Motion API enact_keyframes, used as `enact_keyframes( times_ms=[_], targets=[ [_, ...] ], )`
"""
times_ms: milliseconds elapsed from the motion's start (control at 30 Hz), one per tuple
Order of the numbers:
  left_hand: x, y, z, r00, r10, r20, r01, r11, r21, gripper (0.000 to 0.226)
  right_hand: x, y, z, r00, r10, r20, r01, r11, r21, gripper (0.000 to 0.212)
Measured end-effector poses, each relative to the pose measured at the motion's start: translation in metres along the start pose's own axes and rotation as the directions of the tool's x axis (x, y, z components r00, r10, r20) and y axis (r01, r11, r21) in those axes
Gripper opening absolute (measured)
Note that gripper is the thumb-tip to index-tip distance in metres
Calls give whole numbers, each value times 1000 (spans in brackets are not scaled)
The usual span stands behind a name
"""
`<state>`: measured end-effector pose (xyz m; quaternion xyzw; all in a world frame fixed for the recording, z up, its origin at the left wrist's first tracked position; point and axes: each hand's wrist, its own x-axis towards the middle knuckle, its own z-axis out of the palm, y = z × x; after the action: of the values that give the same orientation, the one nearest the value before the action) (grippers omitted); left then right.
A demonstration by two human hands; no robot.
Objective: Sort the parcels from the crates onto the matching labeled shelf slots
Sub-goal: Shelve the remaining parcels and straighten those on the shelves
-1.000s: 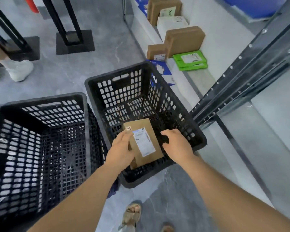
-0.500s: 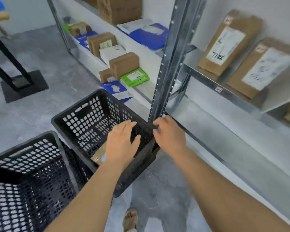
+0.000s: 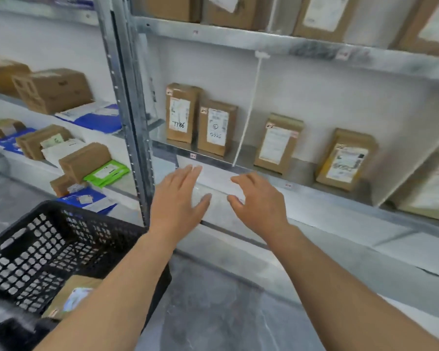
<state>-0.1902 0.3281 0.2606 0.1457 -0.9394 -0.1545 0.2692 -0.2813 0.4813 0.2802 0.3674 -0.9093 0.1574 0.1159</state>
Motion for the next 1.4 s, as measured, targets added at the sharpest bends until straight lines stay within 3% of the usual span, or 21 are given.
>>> enact_keyframes(
  times_ms=[333, 500, 800, 1200, 1400],
  targets=[
    [-21, 222, 48, 971, 237, 20, -234, 967, -100, 65, -124, 154, -121, 952, 171, -253, -192, 979, -62, 37],
    [-27, 311, 68, 939, 343, 26, -335, 930, -153, 64, -175, 217, -170, 924, 265, -276, -314, 938, -149, 42],
    [-7, 448, 100, 843, 538, 1, -517, 811, -272, 70, -241, 318, -245, 838, 391, -381, -492, 843, -219, 61],
    [21, 675, 179, 652, 758, -18, -692, 586, -423, 69, -318, 485, -338, 673, 542, -503, -721, 631, -285, 58],
    [52, 780, 214, 610, 792, -23, -713, 536, -452, 71, -327, 577, -383, 624, 577, -527, -772, 561, -299, 58]
  ],
)
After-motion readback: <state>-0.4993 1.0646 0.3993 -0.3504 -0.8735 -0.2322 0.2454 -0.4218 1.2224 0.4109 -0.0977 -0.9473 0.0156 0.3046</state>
